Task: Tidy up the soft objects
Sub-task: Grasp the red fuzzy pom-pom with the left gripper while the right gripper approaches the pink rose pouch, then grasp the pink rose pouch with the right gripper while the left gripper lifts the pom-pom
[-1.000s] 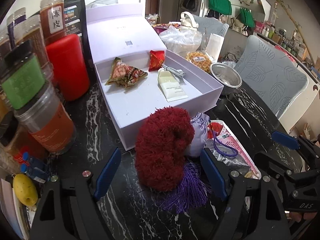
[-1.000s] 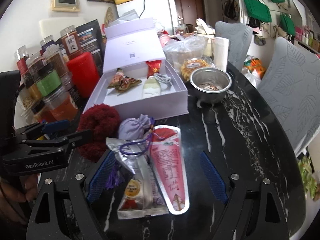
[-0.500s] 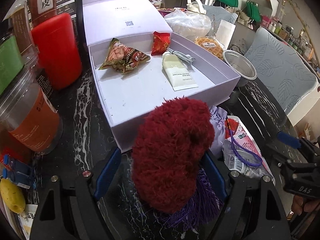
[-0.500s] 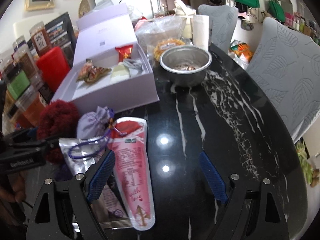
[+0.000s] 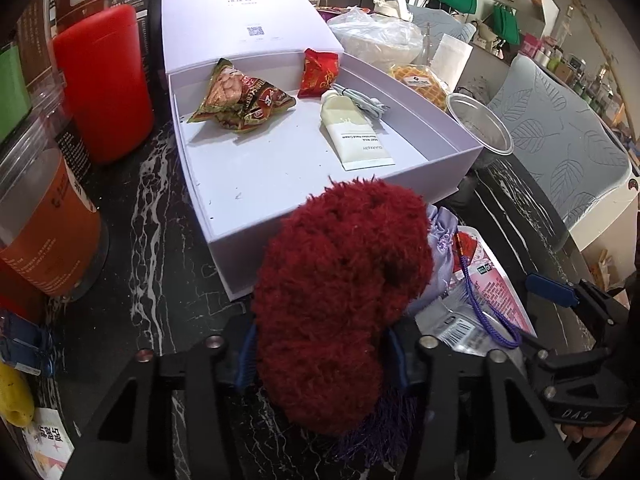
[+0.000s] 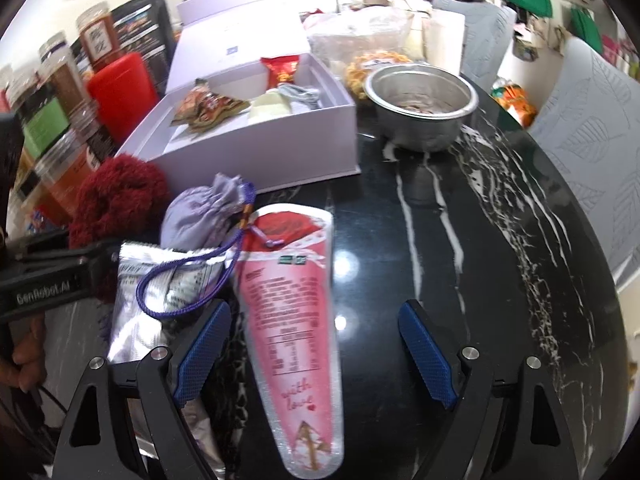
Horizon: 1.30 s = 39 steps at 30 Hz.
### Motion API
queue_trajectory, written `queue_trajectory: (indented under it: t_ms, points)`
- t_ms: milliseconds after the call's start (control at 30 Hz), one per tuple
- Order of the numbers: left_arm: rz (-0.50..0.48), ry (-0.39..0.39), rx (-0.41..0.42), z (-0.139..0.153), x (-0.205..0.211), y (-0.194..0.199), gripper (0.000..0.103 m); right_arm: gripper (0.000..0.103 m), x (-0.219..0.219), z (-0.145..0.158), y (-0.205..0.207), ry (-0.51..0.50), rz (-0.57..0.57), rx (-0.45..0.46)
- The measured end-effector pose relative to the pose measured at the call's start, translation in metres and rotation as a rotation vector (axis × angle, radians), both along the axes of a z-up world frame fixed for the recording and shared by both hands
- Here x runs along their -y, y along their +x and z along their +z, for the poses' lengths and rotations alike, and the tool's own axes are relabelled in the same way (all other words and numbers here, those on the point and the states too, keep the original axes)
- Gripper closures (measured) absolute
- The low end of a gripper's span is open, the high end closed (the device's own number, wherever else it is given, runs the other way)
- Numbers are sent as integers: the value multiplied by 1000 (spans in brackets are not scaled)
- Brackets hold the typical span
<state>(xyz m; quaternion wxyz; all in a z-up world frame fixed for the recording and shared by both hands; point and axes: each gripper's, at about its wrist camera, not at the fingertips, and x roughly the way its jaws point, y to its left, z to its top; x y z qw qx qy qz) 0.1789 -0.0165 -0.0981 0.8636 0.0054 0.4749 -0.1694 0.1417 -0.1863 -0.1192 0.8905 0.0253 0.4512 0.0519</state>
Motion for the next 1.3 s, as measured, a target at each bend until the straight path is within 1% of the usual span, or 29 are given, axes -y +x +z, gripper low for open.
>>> queue_trajectory:
  t_ms: [33,133,167,200,233,267,367,467,533,733,900,1033,1067,1133,1167,1200,1300]
  points:
    - [-6,1,3,0,0,-1,59,16,-4,-1,-1,-8,12,0]
    - [-12,10,26,5,0,-5,62,15,-18,-5,-1,-57,57,0]
    - [-13,11,33,6,-1,-7,62,20,-23,-7,-2,-90,71,5]
    - [-12,11,44,9,-2,-9,63,31,-27,-7,-3,-123,76,11]
    - [-9,12,52,12,-3,-11,63,38,-28,-7,-4,-115,81,26]
    - [-6,14,61,15,-5,-13,64,58,-28,-5,-5,-120,74,36]
    - [5,16,89,23,-10,-18,64,69,-26,-3,-4,-110,62,30]
    - [17,14,101,29,-17,-22,64,75,-28,-2,-6,-126,58,45]
    - [26,16,106,32,-20,-25,64,78,-27,0,-7,-106,44,48]
    - [22,0,98,35,-22,-32,64,79,-18,2,-16,-79,28,31]
    - [-5,-16,95,37,-16,-39,64,79,-3,4,-36,-91,-6,9]
    - [-31,-43,97,42,-9,-45,64,78,8,6,-52,-98,-43,-7]
    - [-36,-45,100,43,-7,-46,64,76,11,6,-55,-97,-52,-10]
    - [-48,-46,106,45,-3,-49,64,68,15,4,-58,-102,-68,-18]
    - [-53,-44,108,46,-1,-50,64,58,16,4,-59,-102,-73,-22]
    - [-58,-41,108,46,1,-51,64,58,18,2,-58,-102,-82,-24]
    - [-63,-33,109,45,4,-53,64,50,18,0,-57,-116,-94,-14]
